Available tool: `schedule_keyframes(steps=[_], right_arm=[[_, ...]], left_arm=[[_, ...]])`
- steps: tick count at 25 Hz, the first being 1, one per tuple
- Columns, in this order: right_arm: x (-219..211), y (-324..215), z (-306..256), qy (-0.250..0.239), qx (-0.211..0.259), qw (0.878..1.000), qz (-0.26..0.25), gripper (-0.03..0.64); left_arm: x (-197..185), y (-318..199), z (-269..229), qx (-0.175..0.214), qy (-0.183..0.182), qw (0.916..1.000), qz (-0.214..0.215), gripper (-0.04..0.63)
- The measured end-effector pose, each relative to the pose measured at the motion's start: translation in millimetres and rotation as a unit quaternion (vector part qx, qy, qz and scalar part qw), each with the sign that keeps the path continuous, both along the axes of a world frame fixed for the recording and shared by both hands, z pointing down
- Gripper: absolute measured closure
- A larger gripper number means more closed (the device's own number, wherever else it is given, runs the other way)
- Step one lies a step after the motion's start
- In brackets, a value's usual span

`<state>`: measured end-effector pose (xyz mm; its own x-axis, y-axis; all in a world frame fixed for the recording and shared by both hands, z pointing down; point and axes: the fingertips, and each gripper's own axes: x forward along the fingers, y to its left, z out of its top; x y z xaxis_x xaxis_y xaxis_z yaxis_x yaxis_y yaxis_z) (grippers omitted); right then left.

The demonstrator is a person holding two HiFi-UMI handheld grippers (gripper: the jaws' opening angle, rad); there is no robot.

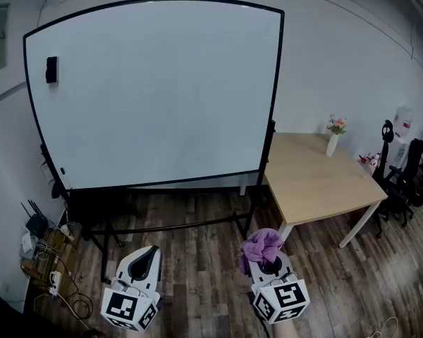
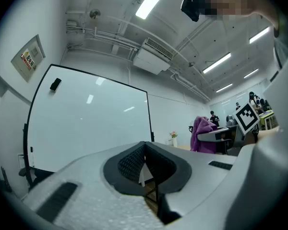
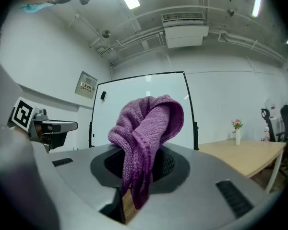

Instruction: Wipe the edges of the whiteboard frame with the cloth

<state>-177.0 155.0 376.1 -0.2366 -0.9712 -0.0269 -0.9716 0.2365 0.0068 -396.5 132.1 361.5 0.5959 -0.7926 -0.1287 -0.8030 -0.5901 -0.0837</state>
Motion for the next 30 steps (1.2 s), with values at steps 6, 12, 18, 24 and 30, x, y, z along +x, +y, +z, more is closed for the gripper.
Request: schedule_keyframes(steps=[6,12,18,24,30], right_arm=[[-3,1,3,-0.004,-0.006,1.0,-0.012,0.529],[-11,1,6,0.001,-0.011,0.999,-0.03,0.529],[-22,0,5,-0.007,-0.007,0.999,-0.042,0.529],[-27,-5,1,-0.018,-0.001,0.999,-0.038,0.529],[-35,-14,-3,-0.023,0.009,0.999,-0.02,0.529]], left_arm=[[-4,7,3,-0.008,0.005,0.9998,-0.017,0.579],[-12,14,6,-0.012,0.006,0.9993,-0.034,0.578],[-21,16,7,-0.013,0.005,0.9992,-0.038,0.578],[-28,8,3,-0.005,0.006,0.9996,-0.028,0.578],[-37,-9,-3,0.004,0.006,0.9999,-0.01,0.578]])
